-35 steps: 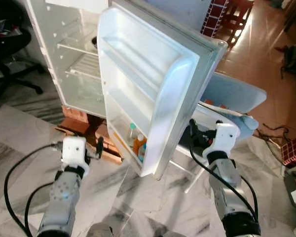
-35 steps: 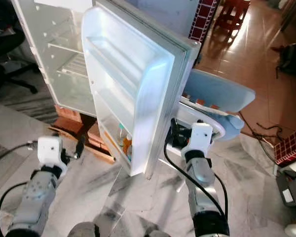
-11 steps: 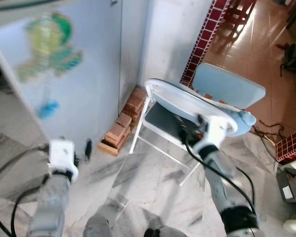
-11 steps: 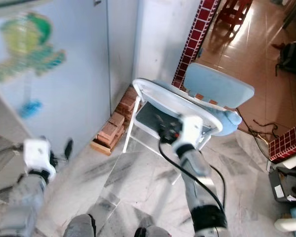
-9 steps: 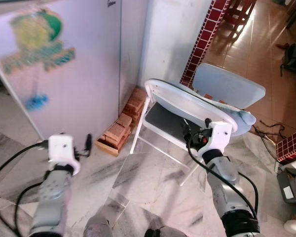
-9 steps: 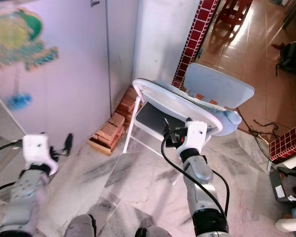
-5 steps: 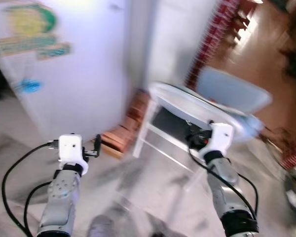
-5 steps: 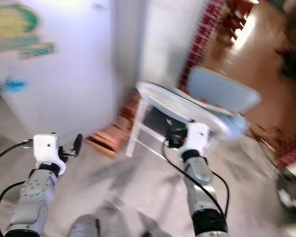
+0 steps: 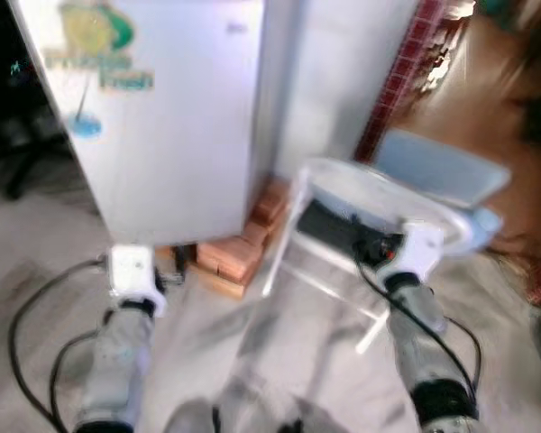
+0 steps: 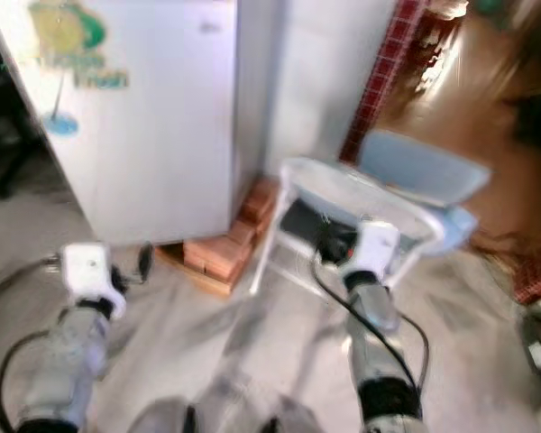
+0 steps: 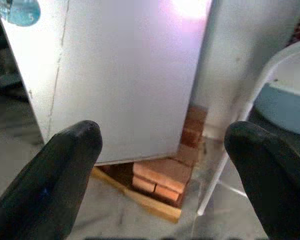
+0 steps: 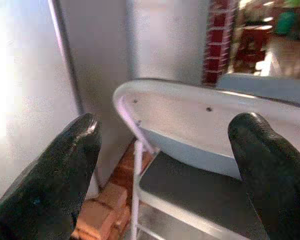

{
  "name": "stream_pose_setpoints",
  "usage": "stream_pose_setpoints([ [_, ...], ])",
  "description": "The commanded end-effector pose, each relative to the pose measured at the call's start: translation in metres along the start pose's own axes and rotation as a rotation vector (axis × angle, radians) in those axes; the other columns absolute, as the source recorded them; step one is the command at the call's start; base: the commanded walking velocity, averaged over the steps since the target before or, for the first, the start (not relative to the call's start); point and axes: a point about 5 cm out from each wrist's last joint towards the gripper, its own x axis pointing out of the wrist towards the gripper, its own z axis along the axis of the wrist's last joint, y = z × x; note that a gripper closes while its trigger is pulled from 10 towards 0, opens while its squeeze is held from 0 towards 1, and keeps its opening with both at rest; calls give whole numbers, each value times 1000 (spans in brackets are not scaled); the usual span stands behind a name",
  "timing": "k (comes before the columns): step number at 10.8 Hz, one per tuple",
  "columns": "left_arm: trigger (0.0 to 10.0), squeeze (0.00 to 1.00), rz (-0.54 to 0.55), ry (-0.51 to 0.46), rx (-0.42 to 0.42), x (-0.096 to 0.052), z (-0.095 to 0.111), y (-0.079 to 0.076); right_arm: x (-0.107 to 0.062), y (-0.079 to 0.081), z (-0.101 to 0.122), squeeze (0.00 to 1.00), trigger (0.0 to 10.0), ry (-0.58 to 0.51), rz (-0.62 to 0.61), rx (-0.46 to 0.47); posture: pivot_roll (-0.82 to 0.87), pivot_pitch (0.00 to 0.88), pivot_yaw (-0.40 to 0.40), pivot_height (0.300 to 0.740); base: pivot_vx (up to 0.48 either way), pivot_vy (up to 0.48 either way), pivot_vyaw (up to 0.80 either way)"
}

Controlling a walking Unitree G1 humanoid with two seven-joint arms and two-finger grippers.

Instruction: Restocking fridge

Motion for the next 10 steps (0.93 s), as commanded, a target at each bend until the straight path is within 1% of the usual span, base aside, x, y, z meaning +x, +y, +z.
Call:
stream_pose_setpoints([
  [1, 10000, 0, 12, -2, 18, 0, 0, 5, 3, 5, 0, 0, 10000, 5, 9, 18, 124, 32, -89, 740, 0, 480, 0],
  [3, 10000, 0, 13, 1, 20, 0, -2, 8, 3, 5, -1, 0, 10000, 10, 13, 18, 126, 32, -90, 740, 0, 480, -597],
  [6, 10000, 0, 10, -11, 24, 1, 0, 8, 4, 7, -2, 0, 10000, 11, 21, 15, 121, 25, -84, 740, 0, 480, -800],
  [7, 10000, 0, 4, -11, 26, 1, 0, 8, 4, 5, -1, 0, 10000, 8, 11, 18, 121, 25, -84, 740, 0, 480, -800],
  [10, 10000, 0, 3, -17, 36, 6, 2, 10, 4, 4, -2, 0, 10000, 8, 4, 16, 118, 19, -76, 740, 0, 480, -800],
])
